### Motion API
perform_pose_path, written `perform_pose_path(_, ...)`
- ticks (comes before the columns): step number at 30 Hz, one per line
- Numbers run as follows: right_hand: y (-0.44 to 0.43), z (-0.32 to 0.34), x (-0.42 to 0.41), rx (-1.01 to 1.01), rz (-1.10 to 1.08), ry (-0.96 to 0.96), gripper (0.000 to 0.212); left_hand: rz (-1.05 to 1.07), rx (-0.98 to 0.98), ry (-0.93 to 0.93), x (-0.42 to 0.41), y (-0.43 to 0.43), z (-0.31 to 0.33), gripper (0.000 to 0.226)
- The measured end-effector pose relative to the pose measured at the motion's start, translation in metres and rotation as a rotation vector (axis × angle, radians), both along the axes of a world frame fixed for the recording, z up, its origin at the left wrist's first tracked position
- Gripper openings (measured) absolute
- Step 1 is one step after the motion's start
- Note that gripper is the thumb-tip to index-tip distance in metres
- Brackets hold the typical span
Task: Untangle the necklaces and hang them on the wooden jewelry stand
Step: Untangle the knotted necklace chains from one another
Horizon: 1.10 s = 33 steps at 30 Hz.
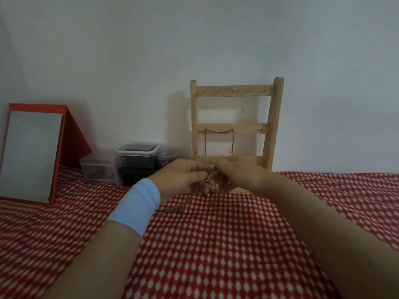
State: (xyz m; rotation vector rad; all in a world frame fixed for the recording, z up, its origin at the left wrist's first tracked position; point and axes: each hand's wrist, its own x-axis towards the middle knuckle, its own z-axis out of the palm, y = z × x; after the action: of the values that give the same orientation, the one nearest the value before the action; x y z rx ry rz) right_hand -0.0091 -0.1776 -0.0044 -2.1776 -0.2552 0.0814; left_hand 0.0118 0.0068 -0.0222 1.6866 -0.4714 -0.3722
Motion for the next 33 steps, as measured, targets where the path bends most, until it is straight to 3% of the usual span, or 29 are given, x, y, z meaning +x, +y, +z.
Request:
perform_pose_path(3, -0.008, 0.004, 0.000, -0.296, 0.117, 0.023, 0.029, 0.028, 0.124, -0.006, 0.000, 0.001, 0.000, 0.021)
perform_pose_path(6, -0.013, 0.001, 0.002, -0.390, 0.102, -0.032, 0.013, 0.012, 0.258, 0.002, 0.001, 0.003, -0.005, 0.023)
perform_pose_path(10, -0.013, -0.004, 0.006, -0.212, 0.031, -0.067, 0.014, 0.019, 0.249, 0.032, 0.002, 0.003, -0.009, 0.023)
perform_pose_path(17, -0.007, -0.004, 0.007, -0.282, 0.022, -0.066, 0.025, 0.159, 0.212, -0.167, 0.002, 0.000, -0.009, 0.013)
perform_pose_path(23, -0.007, -0.001, 0.002, -0.021, 0.055, 0.058, 0.018, 0.267, 0.294, -0.382, -0.002, 0.000, 0.002, 0.012)
perform_pose_path(25, -0.007, -0.002, 0.002, 0.091, 0.090, 0.075, 0.023, 0.281, 0.261, -0.359, -0.002, 0.001, 0.004, 0.013)
perform_pose_path(29, -0.012, -0.003, 0.006, 0.069, 0.116, 0.031, 0.029, 0.239, 0.090, -0.181, -0.003, -0.001, 0.004, 0.017)
perform_pose_path(33, -0.016, -0.006, 0.010, 0.069, 0.144, 0.039, 0.030, 0.077, 0.038, 0.040, -0.001, -0.002, -0.002, 0.023)
